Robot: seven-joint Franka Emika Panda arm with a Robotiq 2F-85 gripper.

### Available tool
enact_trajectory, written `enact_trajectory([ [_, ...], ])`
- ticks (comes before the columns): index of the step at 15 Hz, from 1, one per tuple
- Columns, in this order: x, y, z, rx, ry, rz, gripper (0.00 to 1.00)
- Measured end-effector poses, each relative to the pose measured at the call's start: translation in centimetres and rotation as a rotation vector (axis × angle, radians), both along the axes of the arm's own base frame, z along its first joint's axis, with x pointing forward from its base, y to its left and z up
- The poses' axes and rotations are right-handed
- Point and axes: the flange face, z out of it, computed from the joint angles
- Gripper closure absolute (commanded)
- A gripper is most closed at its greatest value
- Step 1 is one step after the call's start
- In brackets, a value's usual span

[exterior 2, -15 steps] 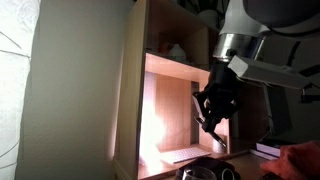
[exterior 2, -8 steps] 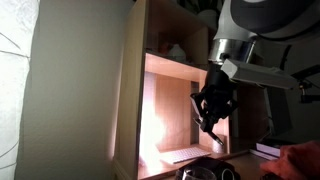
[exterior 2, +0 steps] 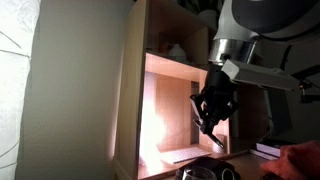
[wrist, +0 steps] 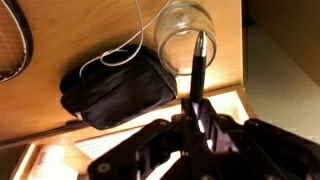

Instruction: Use the towel to wipe the monitor and put the pen in the jar

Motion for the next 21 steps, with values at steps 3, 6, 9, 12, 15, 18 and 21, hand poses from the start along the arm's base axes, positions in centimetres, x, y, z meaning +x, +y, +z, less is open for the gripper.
enact_trajectory([
  [3, 0.2, 0.1, -0.7, 0.003, 0.011, 0.003, 0.96],
  [6, 0.7, -0.1, -1.1, 0.007, 0.015, 0.005, 0.96],
  [9, 1.6, -0.3, -1.2, 0.009, 0.013, 0.010, 0.96],
  [12, 2.9, -0.6, -1.3, 0.008, 0.010, 0.017, 0.96],
  [15, 4.1, -1.1, -1.3, -0.002, 0.001, 0.018, 0.96],
  [18, 5.0, -1.7, -1.3, -0.010, -0.005, 0.019, 0.96],
  [21, 5.6, -1.9, -1.3, -0.019, -0.008, 0.022, 0.96],
])
